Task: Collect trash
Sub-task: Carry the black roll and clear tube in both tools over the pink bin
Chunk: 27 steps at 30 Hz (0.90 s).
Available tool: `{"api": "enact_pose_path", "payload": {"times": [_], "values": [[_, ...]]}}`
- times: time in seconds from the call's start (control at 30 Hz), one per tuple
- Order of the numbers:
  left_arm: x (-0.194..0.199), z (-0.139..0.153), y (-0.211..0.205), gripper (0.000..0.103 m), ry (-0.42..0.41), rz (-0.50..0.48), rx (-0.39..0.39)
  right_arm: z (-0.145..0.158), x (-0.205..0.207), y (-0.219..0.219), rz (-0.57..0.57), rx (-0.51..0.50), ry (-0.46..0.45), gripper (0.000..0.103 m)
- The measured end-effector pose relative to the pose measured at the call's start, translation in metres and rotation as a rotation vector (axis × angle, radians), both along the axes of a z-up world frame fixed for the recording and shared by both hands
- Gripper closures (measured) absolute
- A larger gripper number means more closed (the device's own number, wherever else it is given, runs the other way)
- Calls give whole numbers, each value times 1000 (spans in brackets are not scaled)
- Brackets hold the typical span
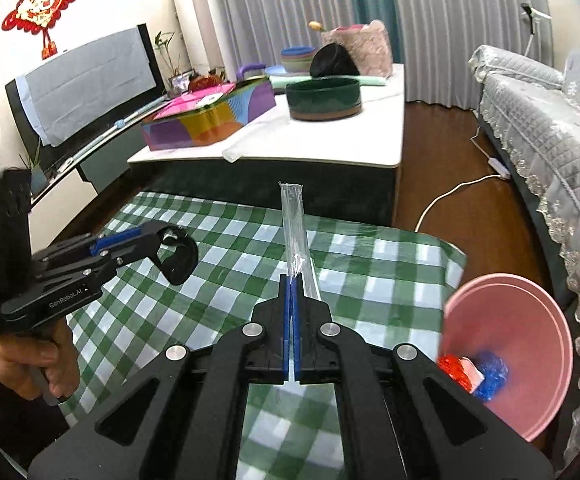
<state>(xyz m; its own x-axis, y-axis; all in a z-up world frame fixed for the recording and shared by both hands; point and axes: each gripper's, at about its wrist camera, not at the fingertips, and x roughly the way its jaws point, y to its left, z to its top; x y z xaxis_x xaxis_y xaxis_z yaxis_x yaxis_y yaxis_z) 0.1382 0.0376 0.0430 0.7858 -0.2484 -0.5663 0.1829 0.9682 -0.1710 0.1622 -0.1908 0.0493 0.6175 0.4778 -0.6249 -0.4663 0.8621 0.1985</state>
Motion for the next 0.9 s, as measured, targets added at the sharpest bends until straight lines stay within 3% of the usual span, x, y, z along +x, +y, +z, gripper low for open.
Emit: {"api": "enact_pose_path", "payload": {"times": [0.3, 0.73, 0.9], "values": [[-17, -2, -15, 80, 7, -24, -9, 19, -31, -42, -81, -25, -65, 102], [-22, -9, -54, 80, 7, -77, 34, -1, -38, -94, -206, 8, -90, 102], [-20, -11, -70, 80, 3, -95, 46, 1, -36, -105, -258, -26, -126, 102]]}}
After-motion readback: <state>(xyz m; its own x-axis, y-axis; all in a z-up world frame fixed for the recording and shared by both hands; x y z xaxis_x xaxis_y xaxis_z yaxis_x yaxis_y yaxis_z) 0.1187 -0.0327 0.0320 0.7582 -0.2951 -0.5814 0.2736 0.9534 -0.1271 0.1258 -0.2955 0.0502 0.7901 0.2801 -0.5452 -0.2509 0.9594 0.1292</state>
